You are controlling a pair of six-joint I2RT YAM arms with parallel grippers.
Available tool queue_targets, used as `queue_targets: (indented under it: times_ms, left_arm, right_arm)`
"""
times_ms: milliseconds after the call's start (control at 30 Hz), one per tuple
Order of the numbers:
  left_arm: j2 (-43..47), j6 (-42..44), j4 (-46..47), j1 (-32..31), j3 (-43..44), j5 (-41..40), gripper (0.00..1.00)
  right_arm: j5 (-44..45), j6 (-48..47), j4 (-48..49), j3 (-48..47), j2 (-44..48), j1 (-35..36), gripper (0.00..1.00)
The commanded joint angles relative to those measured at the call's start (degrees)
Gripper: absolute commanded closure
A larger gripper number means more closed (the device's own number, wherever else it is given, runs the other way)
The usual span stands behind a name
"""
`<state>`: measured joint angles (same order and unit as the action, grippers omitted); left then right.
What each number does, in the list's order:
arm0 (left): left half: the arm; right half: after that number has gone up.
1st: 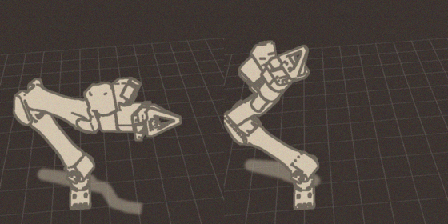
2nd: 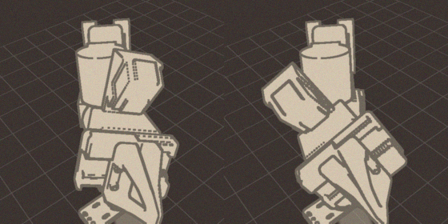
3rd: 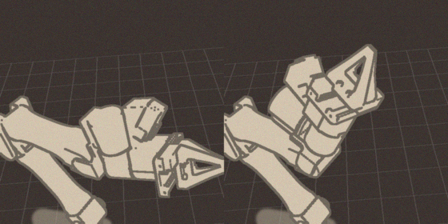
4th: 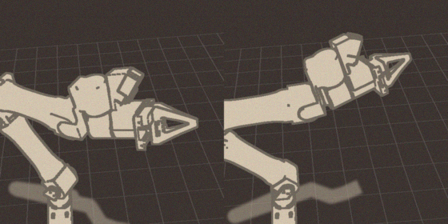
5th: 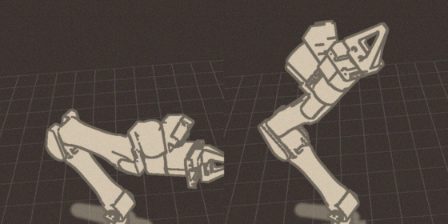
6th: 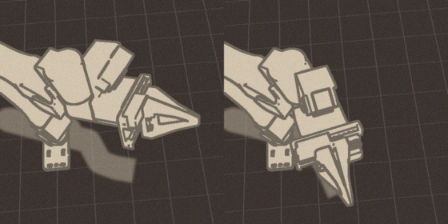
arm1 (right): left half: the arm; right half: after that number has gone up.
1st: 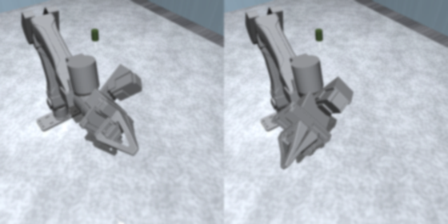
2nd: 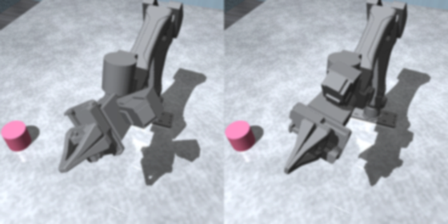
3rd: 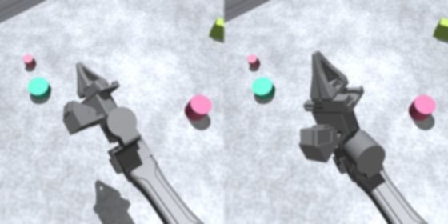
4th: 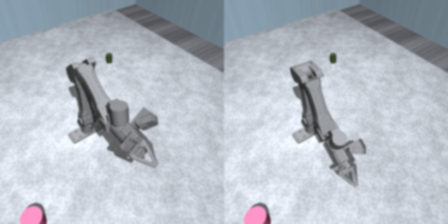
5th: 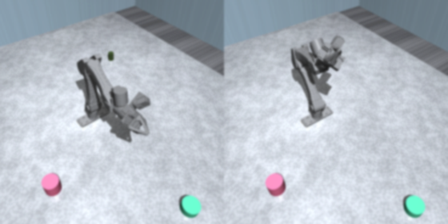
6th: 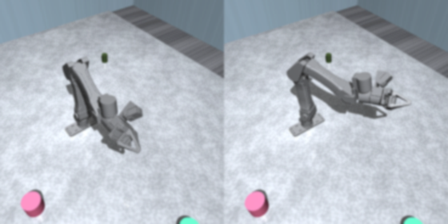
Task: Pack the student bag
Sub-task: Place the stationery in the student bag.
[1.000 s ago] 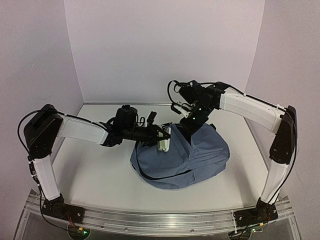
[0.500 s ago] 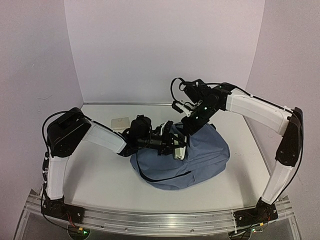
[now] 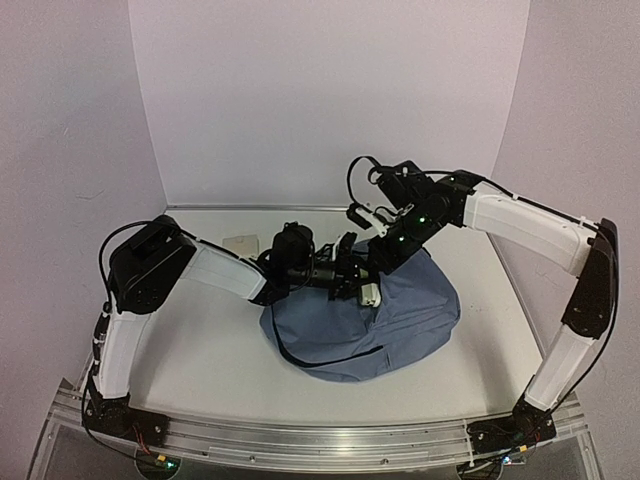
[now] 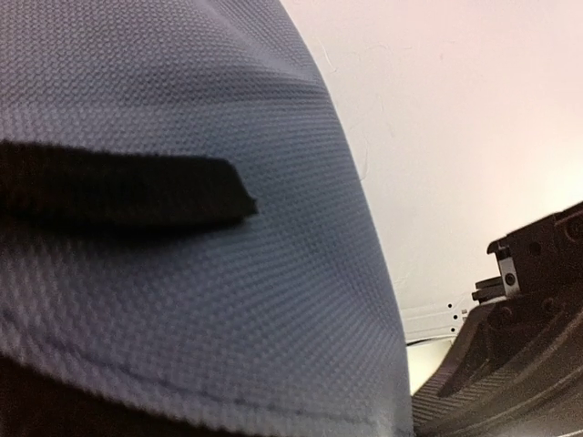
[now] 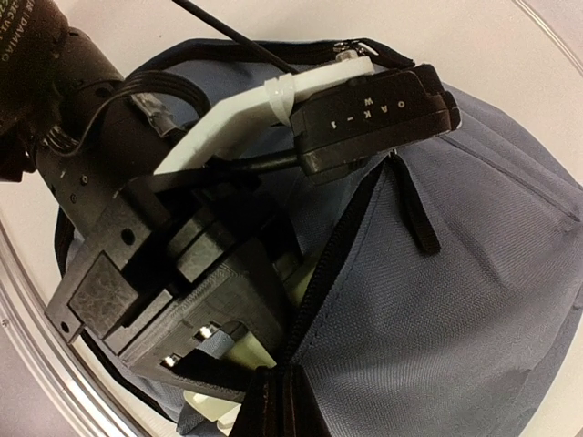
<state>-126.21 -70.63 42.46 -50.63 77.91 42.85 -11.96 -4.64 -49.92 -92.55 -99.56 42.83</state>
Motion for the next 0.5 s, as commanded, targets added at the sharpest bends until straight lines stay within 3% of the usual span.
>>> queue_targets:
  times_ms: [0,233,367,467]
  left_arm:
    - [-1.09,-0.26,3.69,0.18,4.64,-7.07,1.00]
    - [-4.48,-4.63,5.88,-0.09,5.61,-20.47,1.00]
    - [-7.01,-6.86,7.75,-0.67,7.93,-22.21,1.00]
    - [-8.30,-5.77,4.25,-1.36,11.24,-18.73,0.87]
  right_arm:
    - [-5.83,1.11,2.46,-0.78,3.62,1.13,1.00]
    - [-7.07,4.16,2.54,-3.13,2.13,1.05,1.00]
    - [-7.46,6.32,2.54,-4.35,1.59,0.00,1.00]
    - [-6.48,6.74,2.53,-4.73,1.33,-0.85,1.00]
